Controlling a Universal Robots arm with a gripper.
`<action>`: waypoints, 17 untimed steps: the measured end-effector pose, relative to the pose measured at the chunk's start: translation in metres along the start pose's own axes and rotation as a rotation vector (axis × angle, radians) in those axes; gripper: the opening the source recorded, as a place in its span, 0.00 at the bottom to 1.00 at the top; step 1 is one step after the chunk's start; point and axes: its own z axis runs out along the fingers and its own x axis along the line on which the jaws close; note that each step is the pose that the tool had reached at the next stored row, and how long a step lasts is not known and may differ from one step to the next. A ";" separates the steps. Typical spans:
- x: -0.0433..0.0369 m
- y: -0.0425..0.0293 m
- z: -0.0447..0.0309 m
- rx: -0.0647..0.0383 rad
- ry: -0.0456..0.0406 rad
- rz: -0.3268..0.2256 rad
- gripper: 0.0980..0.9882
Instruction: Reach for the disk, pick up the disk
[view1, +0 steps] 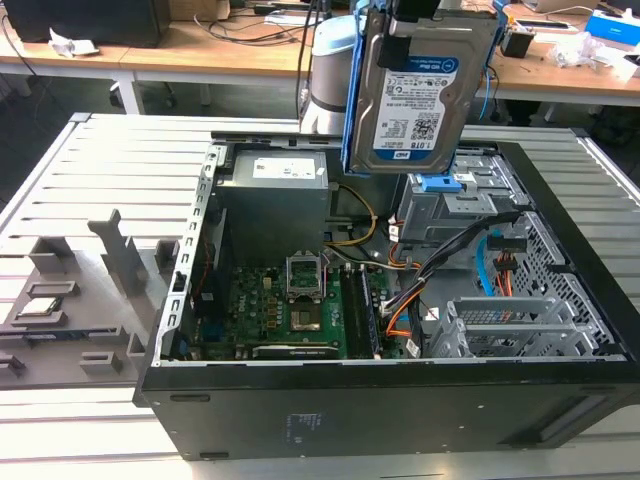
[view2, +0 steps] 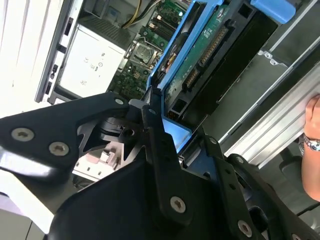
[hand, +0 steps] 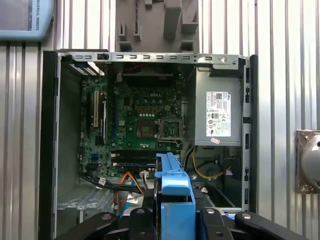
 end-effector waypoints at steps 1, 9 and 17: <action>0.0015 0.0000 0.0000 0.000 0.0000 0.000 0.30; 0.0179 0.0001 0.0002 0.000 0.0000 0.000 0.30; 0.0302 0.0002 0.0004 0.000 0.0000 0.000 0.30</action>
